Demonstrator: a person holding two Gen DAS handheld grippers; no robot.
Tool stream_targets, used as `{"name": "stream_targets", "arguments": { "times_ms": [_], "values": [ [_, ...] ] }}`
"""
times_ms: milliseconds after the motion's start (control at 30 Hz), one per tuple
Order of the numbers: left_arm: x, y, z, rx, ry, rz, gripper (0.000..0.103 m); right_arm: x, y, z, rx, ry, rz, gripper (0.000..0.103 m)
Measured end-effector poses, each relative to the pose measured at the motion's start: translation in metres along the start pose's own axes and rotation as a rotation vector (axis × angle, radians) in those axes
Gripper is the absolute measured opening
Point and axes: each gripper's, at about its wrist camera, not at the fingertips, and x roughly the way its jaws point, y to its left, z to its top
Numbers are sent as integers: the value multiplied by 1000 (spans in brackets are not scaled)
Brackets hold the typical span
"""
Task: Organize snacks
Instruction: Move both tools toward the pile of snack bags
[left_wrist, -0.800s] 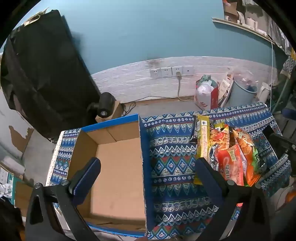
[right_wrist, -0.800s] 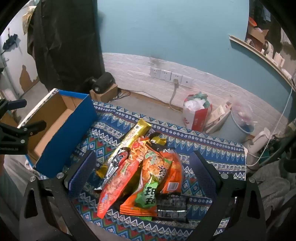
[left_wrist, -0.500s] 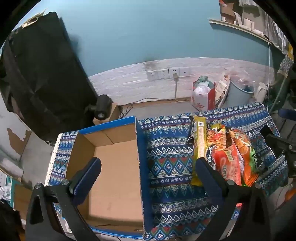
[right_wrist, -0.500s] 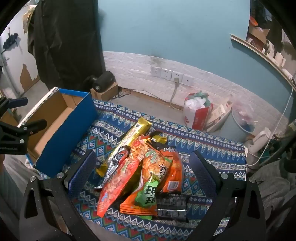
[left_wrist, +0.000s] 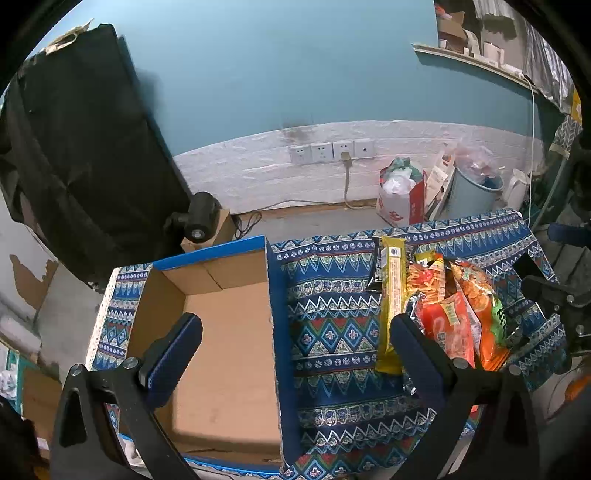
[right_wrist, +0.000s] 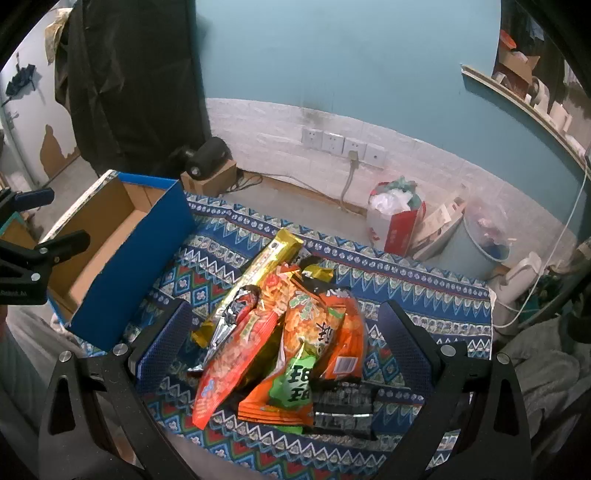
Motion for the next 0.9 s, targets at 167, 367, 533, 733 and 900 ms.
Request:
{"name": "stream_targets", "arguments": {
  "times_ms": [167, 367, 533, 733, 900],
  "values": [
    [1, 0, -1, -6, 11, -10, 103, -1, 2, 0, -9, 6, 6, 99],
    [3, -1, -2, -9, 16, -16, 103, 1, 1, -1, -9, 16, 7, 99],
    [3, -2, -2, -10, 20, -19, 103, 2, 1, -1, -4, 24, 11, 99],
    [4, -3, -4, -11, 25, -32, 103, 3, 0, -2, 0, 22, 8, 99],
    [4, -3, -4, -12, 26, -34, 103, 4, -2, -2, 8, 25, 9, 99]
  ]
}}
